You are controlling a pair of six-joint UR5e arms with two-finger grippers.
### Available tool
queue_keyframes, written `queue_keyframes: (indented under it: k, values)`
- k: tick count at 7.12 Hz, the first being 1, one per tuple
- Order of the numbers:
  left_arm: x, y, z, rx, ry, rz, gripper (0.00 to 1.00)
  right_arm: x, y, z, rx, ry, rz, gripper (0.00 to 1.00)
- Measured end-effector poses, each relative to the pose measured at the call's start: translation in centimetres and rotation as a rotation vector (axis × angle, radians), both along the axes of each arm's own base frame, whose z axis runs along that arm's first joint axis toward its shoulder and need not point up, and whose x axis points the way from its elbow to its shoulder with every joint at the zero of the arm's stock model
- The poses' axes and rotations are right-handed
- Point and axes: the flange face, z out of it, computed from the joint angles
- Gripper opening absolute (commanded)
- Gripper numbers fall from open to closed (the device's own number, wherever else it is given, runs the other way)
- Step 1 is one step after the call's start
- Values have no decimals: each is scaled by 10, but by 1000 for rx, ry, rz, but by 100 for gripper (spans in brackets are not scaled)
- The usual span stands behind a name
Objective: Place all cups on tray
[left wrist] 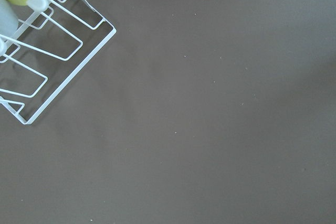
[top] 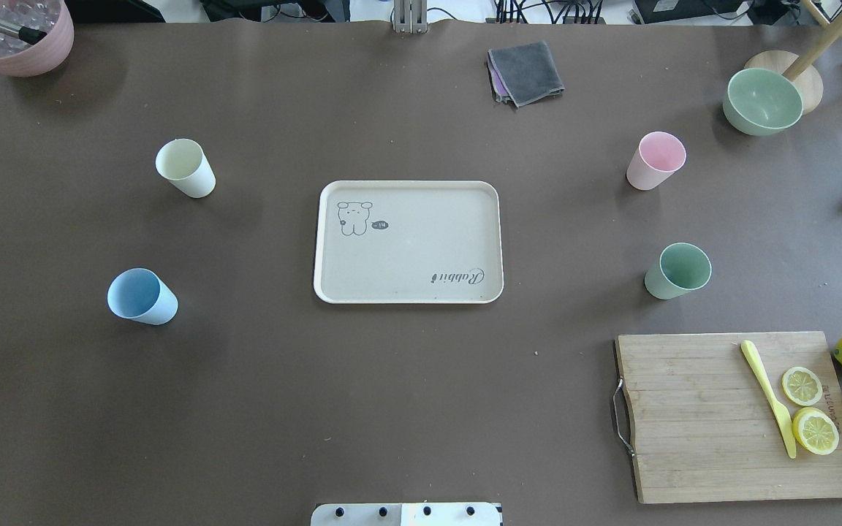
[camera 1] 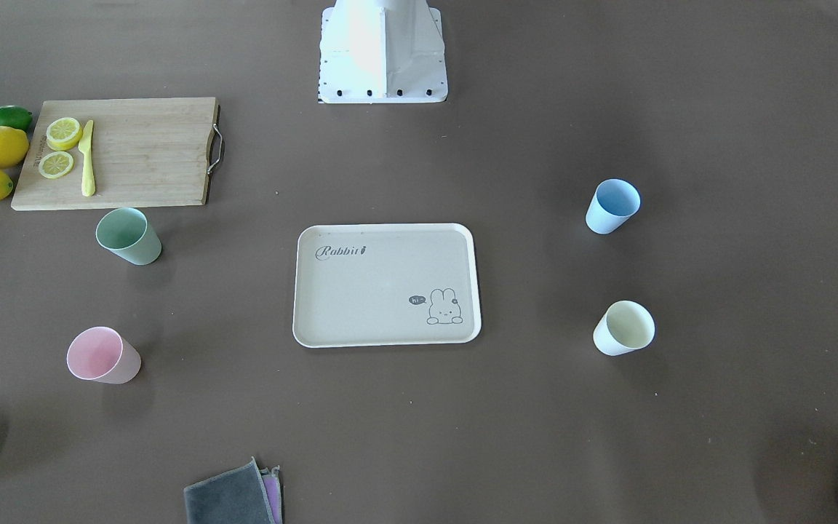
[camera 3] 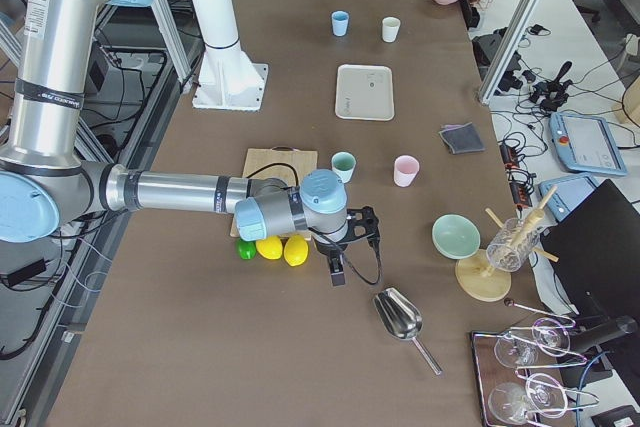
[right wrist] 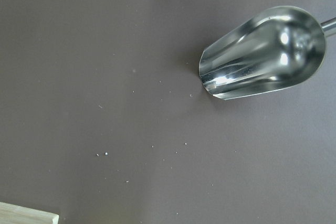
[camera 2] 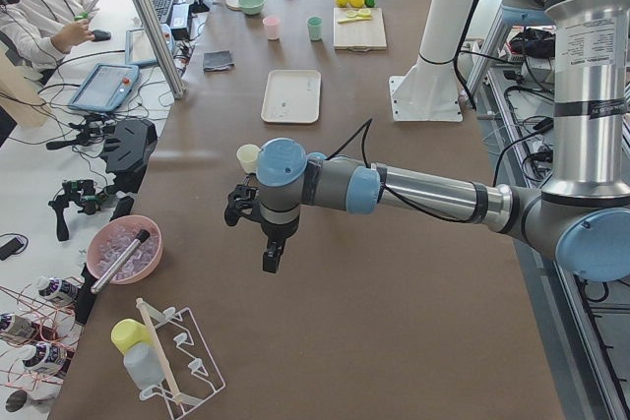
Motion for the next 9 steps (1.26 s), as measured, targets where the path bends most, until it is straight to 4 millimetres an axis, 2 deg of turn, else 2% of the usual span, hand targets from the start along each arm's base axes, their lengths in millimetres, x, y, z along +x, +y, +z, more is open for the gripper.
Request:
queue_keyframes:
  k: [3, 6, 9]
  values:
    - [-4, 32, 1, -21, 16, -16, 99, 0, -9, -6, 16, 9, 5, 100]
    - [-2, 42, 2, -32, 67, -17, 98, 0, -12, -9, 28, 11, 5, 100]
    - [-2, 43, -2, 4, 74, -14, 98, -1, -12, -10, 39, 7, -4, 100]
